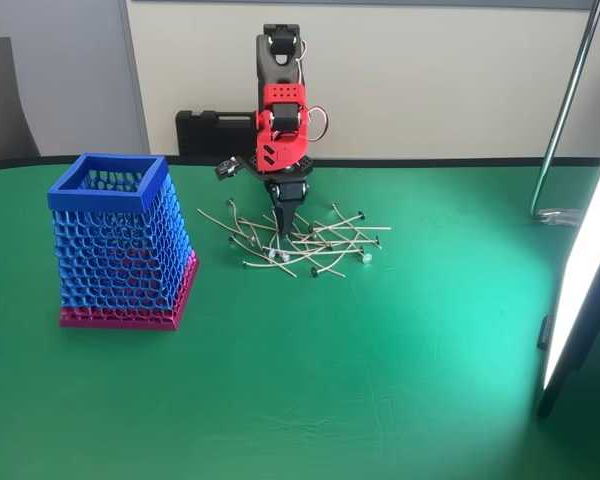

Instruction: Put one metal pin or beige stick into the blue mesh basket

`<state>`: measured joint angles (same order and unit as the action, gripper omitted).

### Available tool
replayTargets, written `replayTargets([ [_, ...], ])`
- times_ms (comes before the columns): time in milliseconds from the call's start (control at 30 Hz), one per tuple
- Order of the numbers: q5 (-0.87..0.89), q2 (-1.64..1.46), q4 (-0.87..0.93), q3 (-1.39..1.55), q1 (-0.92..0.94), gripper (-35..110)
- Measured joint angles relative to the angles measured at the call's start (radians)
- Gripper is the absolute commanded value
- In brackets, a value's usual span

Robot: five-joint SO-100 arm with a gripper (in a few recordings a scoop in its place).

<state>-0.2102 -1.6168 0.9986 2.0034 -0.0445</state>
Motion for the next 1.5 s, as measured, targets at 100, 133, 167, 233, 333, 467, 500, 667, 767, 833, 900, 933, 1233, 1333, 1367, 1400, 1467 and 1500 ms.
replayTargets([
  [100, 0.0, 0.0, -0.009, 0.0, 0.009, 6],
  [133, 0.0, 0.0, -0.009, 0.0, 0.012, 5],
  [167, 0.0, 0.0, -0.011, 0.003, 0.014, 4],
  [233, 0.0, 0.0, -0.012, 0.005, 0.014, 2],
  [333, 0.0, 0.0, -0.012, 0.005, 0.014, 1],
  [467, -0.003, -0.002, -0.017, 0.009, 0.017, 1],
  [500, -0.003, -0.002, -0.017, 0.009, 0.018, 1],
  [667, -0.003, -0.011, -0.006, 0.009, 0.026, 1],
  [767, -0.006, -0.026, 0.009, 0.011, 0.029, 1],
  [833, -0.012, -0.038, 0.011, 0.009, 0.026, 1],
  [900, -0.017, -0.048, 0.018, 0.0, 0.025, 1],
  [933, -0.018, -0.054, 0.021, -0.008, 0.025, 1],
  [1233, -0.067, -0.124, 0.029, -0.087, 0.041, 1],
  [1333, -0.089, -0.155, 0.029, -0.092, 0.041, 1],
  [1367, -0.092, -0.166, 0.028, -0.092, 0.048, 1],
  [1400, -0.098, -0.178, 0.028, -0.092, 0.054, 1],
  [1467, -0.106, -0.201, 0.021, -0.097, 0.067, 1],
  [1500, -0.11, -0.212, 0.021, -0.107, 0.072, 1],
])
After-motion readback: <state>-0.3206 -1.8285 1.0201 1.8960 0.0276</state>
